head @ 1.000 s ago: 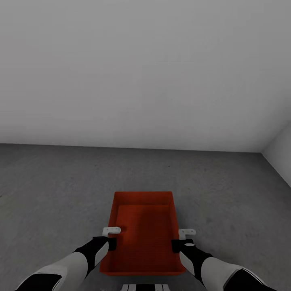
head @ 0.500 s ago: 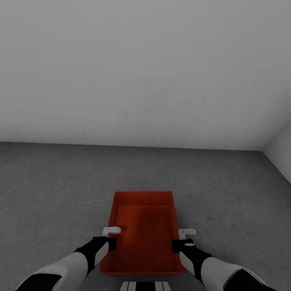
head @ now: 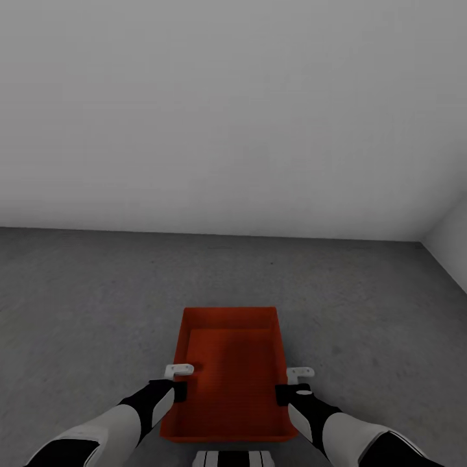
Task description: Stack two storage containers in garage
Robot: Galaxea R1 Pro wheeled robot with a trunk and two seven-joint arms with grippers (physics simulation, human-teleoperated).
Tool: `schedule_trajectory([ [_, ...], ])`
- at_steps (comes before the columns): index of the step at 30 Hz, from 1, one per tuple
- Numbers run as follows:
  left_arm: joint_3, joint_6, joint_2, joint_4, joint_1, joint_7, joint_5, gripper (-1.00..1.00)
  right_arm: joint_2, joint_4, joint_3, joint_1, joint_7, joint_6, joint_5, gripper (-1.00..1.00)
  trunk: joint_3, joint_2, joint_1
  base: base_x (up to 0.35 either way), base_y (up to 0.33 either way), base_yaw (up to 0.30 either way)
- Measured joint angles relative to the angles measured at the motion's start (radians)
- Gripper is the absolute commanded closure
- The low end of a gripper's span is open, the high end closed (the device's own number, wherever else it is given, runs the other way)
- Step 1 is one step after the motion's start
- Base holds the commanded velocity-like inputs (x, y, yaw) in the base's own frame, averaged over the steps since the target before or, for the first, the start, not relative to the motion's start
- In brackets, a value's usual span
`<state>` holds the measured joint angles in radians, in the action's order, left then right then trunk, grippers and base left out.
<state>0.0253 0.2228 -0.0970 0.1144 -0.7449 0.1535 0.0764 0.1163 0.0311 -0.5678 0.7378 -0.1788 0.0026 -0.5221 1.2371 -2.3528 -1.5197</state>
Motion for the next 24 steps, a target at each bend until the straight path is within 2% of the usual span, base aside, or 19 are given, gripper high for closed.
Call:
schedule_trajectory([
  [24,0.001,0.002,0.0,0.001,0.0,0.001,0.001,1.0,-0.001,0.0,0.0,0.0,0.001,0.001,0.0,1.0,0.0,0.0,0.0,0.0,0.0,0.0],
])
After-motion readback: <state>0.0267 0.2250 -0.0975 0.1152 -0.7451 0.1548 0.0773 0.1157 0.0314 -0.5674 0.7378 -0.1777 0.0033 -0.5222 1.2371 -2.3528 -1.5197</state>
